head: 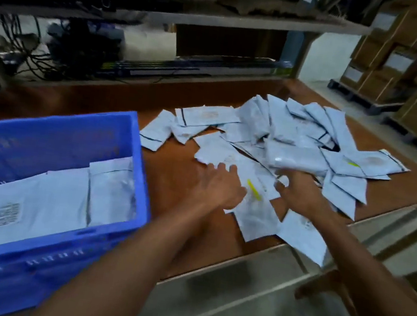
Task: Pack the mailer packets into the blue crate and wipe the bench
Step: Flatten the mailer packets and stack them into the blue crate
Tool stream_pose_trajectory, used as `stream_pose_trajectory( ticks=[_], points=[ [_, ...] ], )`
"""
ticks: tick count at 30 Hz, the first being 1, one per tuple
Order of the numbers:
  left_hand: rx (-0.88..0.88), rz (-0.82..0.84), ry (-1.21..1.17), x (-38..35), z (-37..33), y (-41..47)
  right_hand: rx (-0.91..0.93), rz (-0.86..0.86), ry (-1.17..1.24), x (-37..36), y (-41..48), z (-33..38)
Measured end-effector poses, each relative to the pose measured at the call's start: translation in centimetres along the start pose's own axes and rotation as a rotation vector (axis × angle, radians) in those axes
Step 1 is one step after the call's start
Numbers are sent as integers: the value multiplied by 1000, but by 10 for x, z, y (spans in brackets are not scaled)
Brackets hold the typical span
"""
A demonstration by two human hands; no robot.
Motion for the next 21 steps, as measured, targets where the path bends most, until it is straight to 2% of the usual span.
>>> stream_pose_trajectory(
  ticks=[3, 5, 9, 13, 17, 19, 21],
  points=[
    [51, 61, -82, -63, -35, 19, -219, 145, -239, -49, -37, -76],
    [55, 64, -100, -96, -51, 31, -248, 137, -250, -80, -54, -89],
    [23, -21, -41, -124, -48, 40, -92, 183, -242, -114, -54, -67],
    [33, -98, 54, -121, -2, 36, 88, 191, -290, -121, -47, -50],
    [177, -81, -25, -119, 59, 15, 302, 257, -206, -133, -40, -24],
    [239, -132, -87, -115, 74, 7, 404, 291, -161, -135, -39, -6],
    [279, -182, -121, -111, 77, 9, 428, 257, -125, -130, -33, 6]
  ],
)
Point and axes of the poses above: each hand's wrist, its own y-axis towards the middle knuckle, its own x-axis out of the back of the hand, z = x × y, the point moved 8 cm from there along y, towards the middle knuckle, and after that the axes turned 11 degrees about x, right-handed, at the moved point
